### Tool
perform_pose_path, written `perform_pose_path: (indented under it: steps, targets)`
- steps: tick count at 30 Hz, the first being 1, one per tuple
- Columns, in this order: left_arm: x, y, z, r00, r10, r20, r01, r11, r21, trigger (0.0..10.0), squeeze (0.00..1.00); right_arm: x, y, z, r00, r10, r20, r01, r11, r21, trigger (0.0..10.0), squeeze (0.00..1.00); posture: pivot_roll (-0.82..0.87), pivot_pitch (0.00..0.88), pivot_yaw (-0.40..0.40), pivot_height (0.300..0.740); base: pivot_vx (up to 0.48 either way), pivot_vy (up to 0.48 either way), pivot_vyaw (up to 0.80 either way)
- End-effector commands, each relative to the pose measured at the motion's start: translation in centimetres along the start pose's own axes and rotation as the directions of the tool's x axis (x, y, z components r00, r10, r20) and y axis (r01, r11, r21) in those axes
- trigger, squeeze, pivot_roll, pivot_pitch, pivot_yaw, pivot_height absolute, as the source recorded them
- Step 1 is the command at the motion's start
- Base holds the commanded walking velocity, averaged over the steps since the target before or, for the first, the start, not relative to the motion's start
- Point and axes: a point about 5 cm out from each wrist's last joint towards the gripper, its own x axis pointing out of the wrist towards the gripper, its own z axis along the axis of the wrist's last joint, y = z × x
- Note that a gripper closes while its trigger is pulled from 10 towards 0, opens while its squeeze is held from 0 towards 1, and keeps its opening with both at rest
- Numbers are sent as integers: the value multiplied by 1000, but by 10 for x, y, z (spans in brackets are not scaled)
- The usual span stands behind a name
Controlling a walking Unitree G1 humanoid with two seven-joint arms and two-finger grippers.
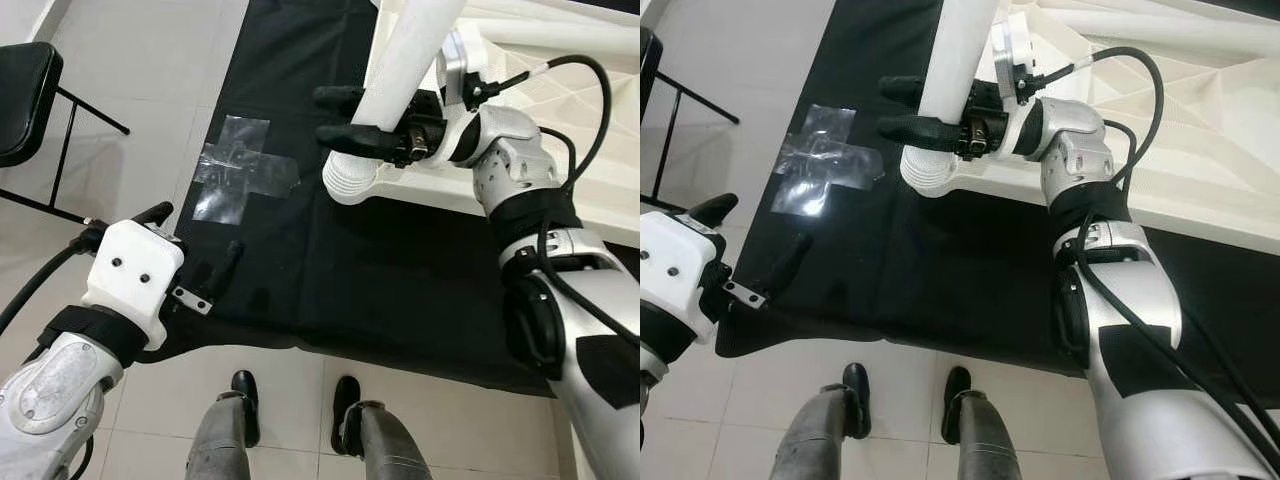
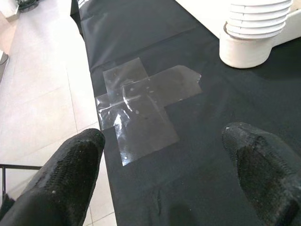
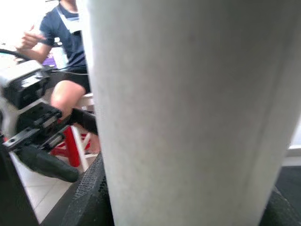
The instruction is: Building children table
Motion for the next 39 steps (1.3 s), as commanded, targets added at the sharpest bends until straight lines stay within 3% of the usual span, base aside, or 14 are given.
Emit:
perform_pose_path:
  steps: [1,9,16,17,24,35,39]
  targets:
    - [-2,-5,-2,1000,-16,-8,16,1000,-11,10000,0,-6,1,-8,999,-25,-41,26,1000,17,10000,0,266,503,-68,740,0,0,0]
    - [-2,-6,-2,1000,-16,-5,16,1000,-10,10000,0,-4,-1,-15,992,-57,-110,59,998,13,10000,0,264,505,-68,740,0,0,0]
    - [-2,-6,-1,1000,-16,-2,16,1000,-9,10000,0,2,3,-22,985,-12,-171,12,1000,3,10000,0,262,509,-70,740,0,0,0]
    - [-2,-6,-1,1000,-15,0,15,1000,-9,10000,0,7,6,-28,969,36,-244,-40,999,-10,10000,0,260,513,-75,740,0,0,0]
    - [-3,-7,0,1000,-11,1,11,1000,-11,10000,0,16,14,-33,909,183,-374,-207,978,-26,10000,0,255,517,-81,740,0,0,0]
    - [-2,-8,0,1000,-8,5,8,1000,-16,10000,0,30,15,-27,886,234,-400,-274,961,-45,10000,0,247,518,-90,740,0,0,0]
    - [-2,-8,0,1000,-5,6,5,1000,-17,10000,0,35,12,-22,922,214,-324,-232,973,-17,10000,0,245,517,-93,740,0,0,0]
